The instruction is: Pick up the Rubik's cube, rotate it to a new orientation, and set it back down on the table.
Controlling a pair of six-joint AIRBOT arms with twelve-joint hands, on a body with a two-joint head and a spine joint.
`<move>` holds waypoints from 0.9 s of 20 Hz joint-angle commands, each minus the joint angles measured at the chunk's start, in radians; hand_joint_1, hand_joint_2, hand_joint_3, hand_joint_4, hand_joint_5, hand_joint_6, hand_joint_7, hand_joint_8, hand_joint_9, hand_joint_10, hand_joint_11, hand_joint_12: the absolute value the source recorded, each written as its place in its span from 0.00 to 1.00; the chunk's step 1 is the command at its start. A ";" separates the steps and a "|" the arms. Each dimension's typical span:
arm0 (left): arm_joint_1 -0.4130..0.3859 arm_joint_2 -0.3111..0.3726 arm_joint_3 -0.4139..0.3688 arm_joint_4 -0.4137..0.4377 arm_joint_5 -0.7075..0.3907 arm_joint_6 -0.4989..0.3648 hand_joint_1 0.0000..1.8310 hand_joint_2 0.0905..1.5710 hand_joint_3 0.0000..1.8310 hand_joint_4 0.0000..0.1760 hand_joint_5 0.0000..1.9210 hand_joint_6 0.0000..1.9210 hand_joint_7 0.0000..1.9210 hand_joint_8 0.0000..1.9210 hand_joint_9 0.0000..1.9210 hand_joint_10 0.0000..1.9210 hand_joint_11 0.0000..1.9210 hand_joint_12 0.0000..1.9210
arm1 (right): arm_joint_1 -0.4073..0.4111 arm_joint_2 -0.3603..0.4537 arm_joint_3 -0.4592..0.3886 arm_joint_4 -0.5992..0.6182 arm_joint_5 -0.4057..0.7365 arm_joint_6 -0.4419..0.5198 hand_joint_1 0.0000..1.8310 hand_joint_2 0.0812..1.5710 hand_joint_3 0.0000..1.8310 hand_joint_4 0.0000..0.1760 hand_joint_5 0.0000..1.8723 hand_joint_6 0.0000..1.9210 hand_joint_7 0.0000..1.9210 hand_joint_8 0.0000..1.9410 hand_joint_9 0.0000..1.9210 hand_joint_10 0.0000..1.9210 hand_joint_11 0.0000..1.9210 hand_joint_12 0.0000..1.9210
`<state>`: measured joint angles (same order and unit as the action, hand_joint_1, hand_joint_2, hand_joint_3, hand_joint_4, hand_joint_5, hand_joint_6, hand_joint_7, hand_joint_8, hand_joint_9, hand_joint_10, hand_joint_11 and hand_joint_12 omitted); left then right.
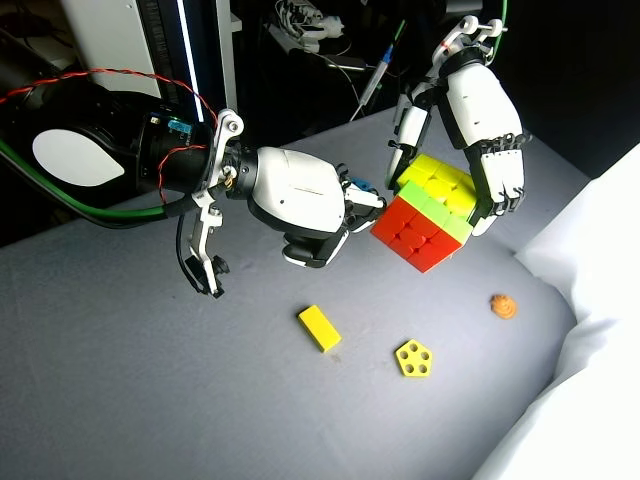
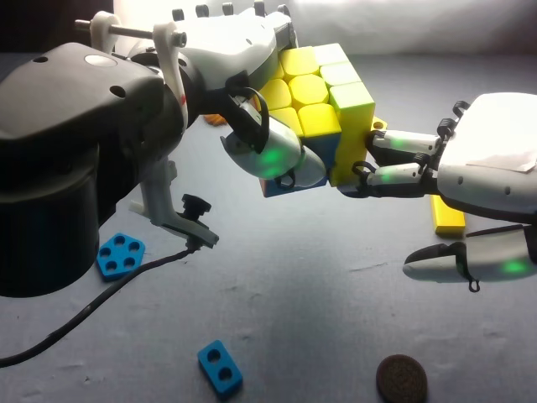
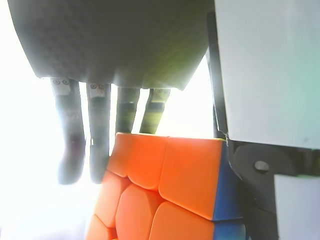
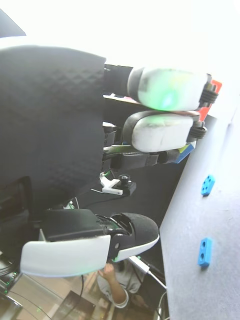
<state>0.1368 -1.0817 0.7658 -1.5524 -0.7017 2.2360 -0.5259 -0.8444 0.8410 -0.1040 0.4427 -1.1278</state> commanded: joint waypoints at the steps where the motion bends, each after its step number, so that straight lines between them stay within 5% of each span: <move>1: -0.020 0.001 -0.012 0.049 0.075 -0.022 0.50 0.86 0.00 0.00 0.27 0.88 0.07 1.00 0.15 0.98 0.15 0.97 | 0.020 0.000 0.015 0.043 0.110 -0.009 0.14 0.76 0.00 0.00 0.15 0.00 0.71 1.00 0.78 1.00 0.78 1.00; 12: -0.020 0.001 -0.012 0.049 0.073 -0.025 0.50 0.86 0.00 0.00 0.28 0.87 0.10 0.99 0.16 0.95 0.13 0.98 | 0.007 0.019 0.015 0.046 0.107 0.009 0.15 0.76 0.00 0.00 0.16 0.01 0.72 1.00 0.78 1.00 0.77 1.00; 13: -0.021 0.001 -0.012 0.049 0.073 -0.025 0.58 0.74 0.00 0.00 0.10 0.92 0.09 0.98 0.15 0.95 0.13 0.98 | 0.004 0.026 0.014 0.034 0.107 0.023 0.15 0.75 0.00 0.00 0.16 0.01 0.72 1.00 0.78 1.00 0.77 1.00; 14: -0.021 0.001 -0.012 0.049 0.073 -0.025 0.50 0.84 0.01 0.00 0.28 0.86 0.10 0.98 0.16 0.94 0.13 0.97 | 0.001 0.040 0.013 -0.025 0.108 0.090 0.16 0.76 0.00 0.00 0.16 0.01 0.71 1.00 0.77 1.00 0.76 1.00; 15: -0.021 0.001 -0.012 0.049 0.073 -0.025 0.50 0.85 0.01 0.00 0.29 0.86 0.10 0.98 0.16 0.94 0.13 0.97 | -0.001 0.063 0.009 -0.112 0.119 0.208 0.16 0.76 0.00 0.00 0.16 0.00 0.71 1.00 0.77 1.00 0.76 1.00; 18: -0.021 0.001 -0.013 0.049 0.073 -0.026 0.51 0.85 0.00 0.00 0.29 0.85 0.09 0.99 0.15 0.96 0.12 0.98 | -0.005 0.139 -0.037 -0.182 0.145 0.284 0.16 0.76 0.00 0.00 0.15 0.00 0.72 1.00 0.78 1.00 0.77 1.00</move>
<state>0.1326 -1.0859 0.7586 -1.5711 -0.6189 2.2227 -0.5407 -0.6910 0.8028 -0.3077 0.4686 -0.8299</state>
